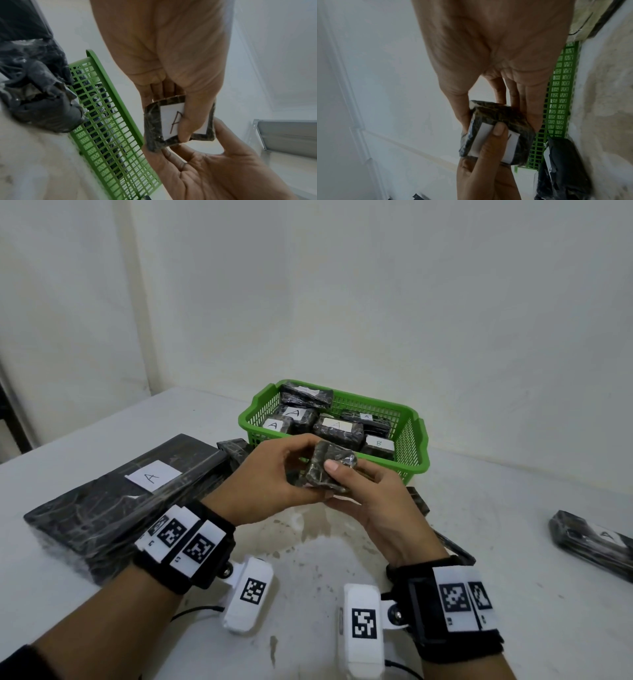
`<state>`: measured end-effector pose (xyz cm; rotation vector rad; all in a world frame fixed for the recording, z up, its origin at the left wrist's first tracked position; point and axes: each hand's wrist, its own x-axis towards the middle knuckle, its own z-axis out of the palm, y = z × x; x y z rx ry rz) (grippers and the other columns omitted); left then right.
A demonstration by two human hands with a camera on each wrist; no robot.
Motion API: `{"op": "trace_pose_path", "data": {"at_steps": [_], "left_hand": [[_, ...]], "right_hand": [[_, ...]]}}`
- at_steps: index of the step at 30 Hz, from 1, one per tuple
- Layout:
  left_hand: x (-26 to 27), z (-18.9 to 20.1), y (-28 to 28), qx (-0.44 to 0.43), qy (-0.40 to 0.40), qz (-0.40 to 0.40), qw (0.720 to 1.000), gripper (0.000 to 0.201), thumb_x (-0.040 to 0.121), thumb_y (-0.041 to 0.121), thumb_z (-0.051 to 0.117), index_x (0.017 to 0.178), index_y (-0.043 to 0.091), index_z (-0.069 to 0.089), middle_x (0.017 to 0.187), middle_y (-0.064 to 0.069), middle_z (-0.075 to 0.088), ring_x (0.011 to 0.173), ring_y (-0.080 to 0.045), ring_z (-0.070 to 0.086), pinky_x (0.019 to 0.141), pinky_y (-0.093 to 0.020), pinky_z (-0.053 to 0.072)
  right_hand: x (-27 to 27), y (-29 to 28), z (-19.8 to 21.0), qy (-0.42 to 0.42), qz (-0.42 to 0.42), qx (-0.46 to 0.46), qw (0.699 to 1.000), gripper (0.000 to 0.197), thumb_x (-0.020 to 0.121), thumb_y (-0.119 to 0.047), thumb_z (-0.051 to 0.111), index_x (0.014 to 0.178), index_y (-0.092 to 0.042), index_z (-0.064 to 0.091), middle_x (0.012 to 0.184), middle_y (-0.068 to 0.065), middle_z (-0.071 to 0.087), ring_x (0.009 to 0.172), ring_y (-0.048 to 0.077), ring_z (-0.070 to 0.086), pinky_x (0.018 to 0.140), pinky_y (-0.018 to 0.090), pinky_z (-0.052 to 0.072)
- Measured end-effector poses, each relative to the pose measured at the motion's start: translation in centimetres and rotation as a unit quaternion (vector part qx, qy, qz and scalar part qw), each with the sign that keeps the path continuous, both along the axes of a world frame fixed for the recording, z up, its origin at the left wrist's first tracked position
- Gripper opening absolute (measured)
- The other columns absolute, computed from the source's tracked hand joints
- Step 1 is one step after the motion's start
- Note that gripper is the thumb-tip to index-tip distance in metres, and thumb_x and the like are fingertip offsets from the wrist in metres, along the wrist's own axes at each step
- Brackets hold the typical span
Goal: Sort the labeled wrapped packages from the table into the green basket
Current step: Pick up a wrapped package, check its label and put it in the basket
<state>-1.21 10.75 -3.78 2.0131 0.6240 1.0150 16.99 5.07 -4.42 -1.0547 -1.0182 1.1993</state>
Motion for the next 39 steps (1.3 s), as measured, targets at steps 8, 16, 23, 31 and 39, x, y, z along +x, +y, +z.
{"op": "trace_pose_path", "data": {"at_steps": [8, 16, 23, 31, 39], "left_hand": [[-0.2, 0.1, 0.4, -0.029, 0.014, 0.014, 0.999, 0.043, 0.082, 0.009, 0.085, 0.122, 0.017, 0.071, 0.106, 0.000, 0.079, 0.095, -0.019, 0.077, 0.081, -0.039, 0.064], [-0.4, -0.2, 0.9, -0.068, -0.016, 0.036, 0.997, 0.077, 0.074, 0.036, 0.091, 0.142, 0.033, 0.054, 0.113, 0.003, 0.075, 0.102, -0.015, 0.074, 0.087, -0.036, 0.061], [0.3, -0.2, 1.0, -0.162, -0.089, 0.043, 0.982, 0.039, 0.084, 0.009, 0.081, 0.121, 0.004, 0.069, 0.111, -0.008, 0.079, 0.100, -0.027, 0.077, 0.081, -0.034, 0.064], [0.6, -0.1, 1.5, -0.170, -0.076, 0.034, 0.982, 0.042, 0.080, 0.022, 0.081, 0.118, 0.007, 0.071, 0.110, -0.006, 0.079, 0.103, -0.026, 0.076, 0.082, -0.034, 0.063], [0.7, 3.3, 3.7, -0.145, 0.016, 0.039, 0.989, 0.033, 0.090, 0.045, 0.071, 0.109, 0.019, 0.078, 0.106, 0.003, 0.080, 0.102, -0.014, 0.075, 0.089, -0.031, 0.058]], "right_hand": [[0.6, -0.5, 0.1, -0.151, -0.017, 0.079, 0.985, 0.065, 0.069, -0.037, 0.094, 0.128, -0.032, 0.068, 0.123, -0.007, 0.072, 0.112, 0.012, 0.073, 0.094, 0.033, 0.060], [0.8, 0.1, -0.1, -0.117, -0.126, 0.127, 0.977, 0.026, 0.082, -0.017, 0.087, 0.106, -0.013, 0.076, 0.105, 0.010, 0.079, 0.098, 0.023, 0.078, 0.087, 0.039, 0.064], [1.6, 0.8, -0.5, -0.047, -0.112, 0.040, 0.992, 0.039, 0.087, -0.022, 0.082, 0.120, -0.006, 0.068, 0.114, 0.016, 0.077, 0.104, 0.029, 0.077, 0.087, 0.040, 0.064], [2.5, 0.7, -0.1, -0.090, -0.098, 0.018, 0.991, 0.044, 0.087, -0.025, 0.082, 0.126, -0.007, 0.072, 0.112, 0.008, 0.080, 0.104, 0.023, 0.078, 0.089, 0.038, 0.064], [3.4, 3.2, 2.3, -0.122, -0.123, 0.004, 0.985, 0.038, 0.090, -0.027, 0.080, 0.122, -0.007, 0.075, 0.107, 0.006, 0.081, 0.102, 0.021, 0.078, 0.095, 0.037, 0.062]]}}
